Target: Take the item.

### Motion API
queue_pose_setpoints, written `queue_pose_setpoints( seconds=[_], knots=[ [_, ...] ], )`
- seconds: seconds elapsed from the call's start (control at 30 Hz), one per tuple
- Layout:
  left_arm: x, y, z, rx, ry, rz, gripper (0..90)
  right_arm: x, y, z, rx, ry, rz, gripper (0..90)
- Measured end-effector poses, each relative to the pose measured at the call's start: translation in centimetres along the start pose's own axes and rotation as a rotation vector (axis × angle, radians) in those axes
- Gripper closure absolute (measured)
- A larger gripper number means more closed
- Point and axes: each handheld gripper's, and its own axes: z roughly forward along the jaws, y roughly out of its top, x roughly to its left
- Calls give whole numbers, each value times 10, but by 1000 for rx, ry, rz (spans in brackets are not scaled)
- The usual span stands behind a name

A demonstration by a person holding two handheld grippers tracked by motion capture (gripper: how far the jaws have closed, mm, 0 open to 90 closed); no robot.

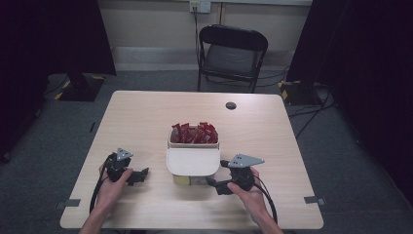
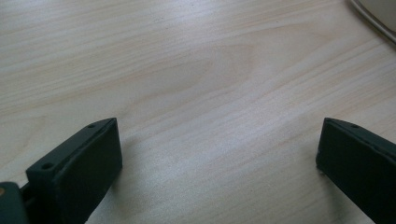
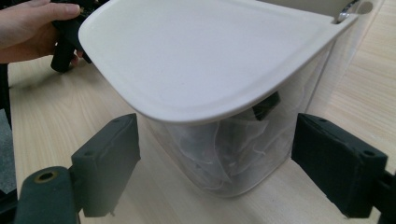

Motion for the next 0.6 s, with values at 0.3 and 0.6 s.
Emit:
queue_pose_setpoints(
  seconds=[0.3,0.6],
  knots=[
    [0,0,0,0,0,0,0,-2,2,-1,-11,-19,-5,152],
    [0,0,0,1,0,0,0,-1,6,1,-18,-16,-17,148]
  ],
)
